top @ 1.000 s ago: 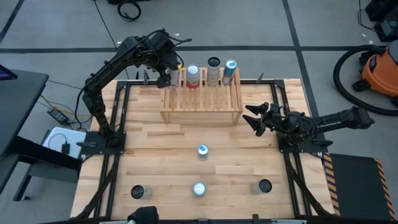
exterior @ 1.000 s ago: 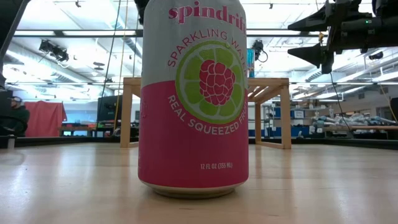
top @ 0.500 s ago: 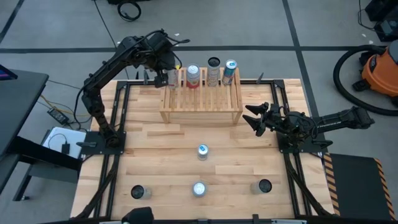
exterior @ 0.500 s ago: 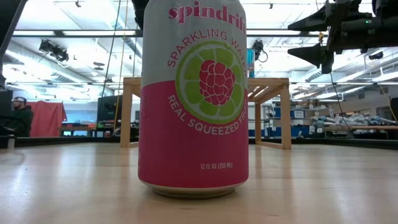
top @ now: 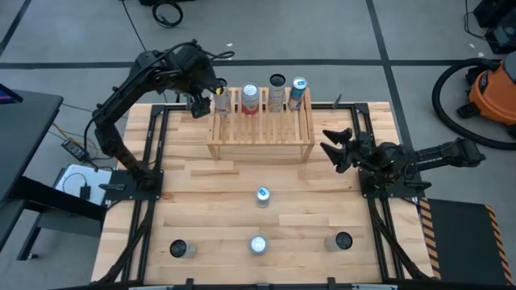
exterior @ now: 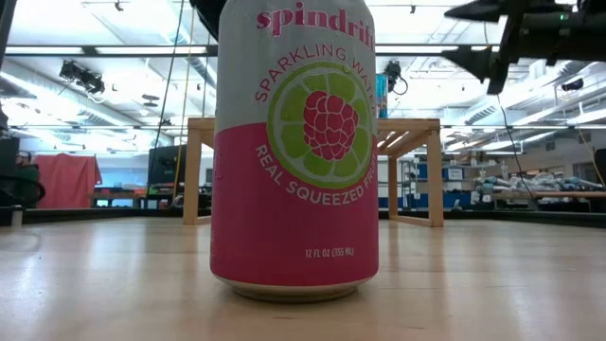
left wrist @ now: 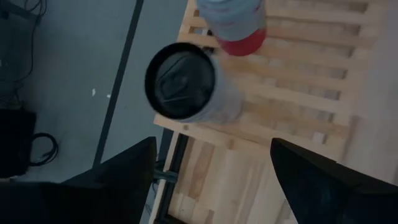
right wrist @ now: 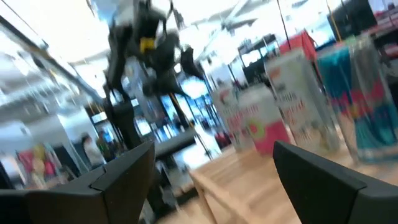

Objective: Place canned beverage on shelf
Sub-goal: Put the top white and pink soda can on the shelf

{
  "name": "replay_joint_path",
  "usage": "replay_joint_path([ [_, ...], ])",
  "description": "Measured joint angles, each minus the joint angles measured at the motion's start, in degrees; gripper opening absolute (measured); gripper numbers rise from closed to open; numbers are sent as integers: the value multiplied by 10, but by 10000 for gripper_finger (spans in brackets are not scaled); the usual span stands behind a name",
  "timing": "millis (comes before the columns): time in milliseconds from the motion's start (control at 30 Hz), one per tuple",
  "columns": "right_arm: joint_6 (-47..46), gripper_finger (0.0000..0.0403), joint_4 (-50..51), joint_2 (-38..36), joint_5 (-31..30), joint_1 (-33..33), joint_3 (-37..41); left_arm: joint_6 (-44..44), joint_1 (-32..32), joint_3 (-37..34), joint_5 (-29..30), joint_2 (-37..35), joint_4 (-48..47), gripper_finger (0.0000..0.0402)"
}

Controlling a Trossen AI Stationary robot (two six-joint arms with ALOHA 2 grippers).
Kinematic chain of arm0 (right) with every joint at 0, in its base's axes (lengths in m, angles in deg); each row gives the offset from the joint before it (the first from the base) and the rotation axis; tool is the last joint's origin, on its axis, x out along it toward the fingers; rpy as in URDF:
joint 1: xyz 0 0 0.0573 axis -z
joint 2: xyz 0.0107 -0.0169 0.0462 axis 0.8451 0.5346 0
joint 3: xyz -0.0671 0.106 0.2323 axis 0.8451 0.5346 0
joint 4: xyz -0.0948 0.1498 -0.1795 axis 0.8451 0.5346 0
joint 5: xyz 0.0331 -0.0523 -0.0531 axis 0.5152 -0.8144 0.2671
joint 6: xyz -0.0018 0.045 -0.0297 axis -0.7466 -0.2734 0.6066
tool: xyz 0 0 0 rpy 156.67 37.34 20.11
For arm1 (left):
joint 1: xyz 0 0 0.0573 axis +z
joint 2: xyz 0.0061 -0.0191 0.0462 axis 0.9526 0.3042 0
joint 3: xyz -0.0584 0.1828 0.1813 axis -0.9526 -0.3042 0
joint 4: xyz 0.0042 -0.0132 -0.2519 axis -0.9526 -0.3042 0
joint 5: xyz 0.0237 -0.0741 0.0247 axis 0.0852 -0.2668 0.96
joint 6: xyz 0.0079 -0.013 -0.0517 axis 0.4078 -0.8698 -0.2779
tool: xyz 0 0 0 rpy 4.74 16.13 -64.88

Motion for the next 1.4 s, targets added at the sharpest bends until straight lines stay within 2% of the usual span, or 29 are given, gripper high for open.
replay_joint_path([
  [133,34,336,-69,0,21,0,-1,-45,-16,0,-2,-17,-1,318],
  [200,54,336,-72,0,33,0,-16,-59,-25,0,-2,-26,-5,318],
  [300,69,336,-32,2,63,0,-59,-69,-38,0,-2,-39,-16,318],
  [467,115,336,51,24,158,0,-145,-83,-53,0,-3,-57,-30,318],
  [633,172,337,53,51,168,0,-202,-92,-59,0,-3,-68,-32,318],
  [767,212,344,73,71,199,0,-240,-96,-57,0,-3,-75,-43,318],
  [1000,231,383,133,116,214,4,-297,-111,-58,1,-2,-79,-45,318],
  [1133,227,397,117,153,223,15,-326,-111,-58,1,-2,-79,-45,318],
  [1300,242,384,46,180,224,27,-350,-111,-58,1,-2,-79,-45,318],
  [1400,275,380,8,194,248,44,-371,-111,-58,1,-2,-79,-45,318],
])
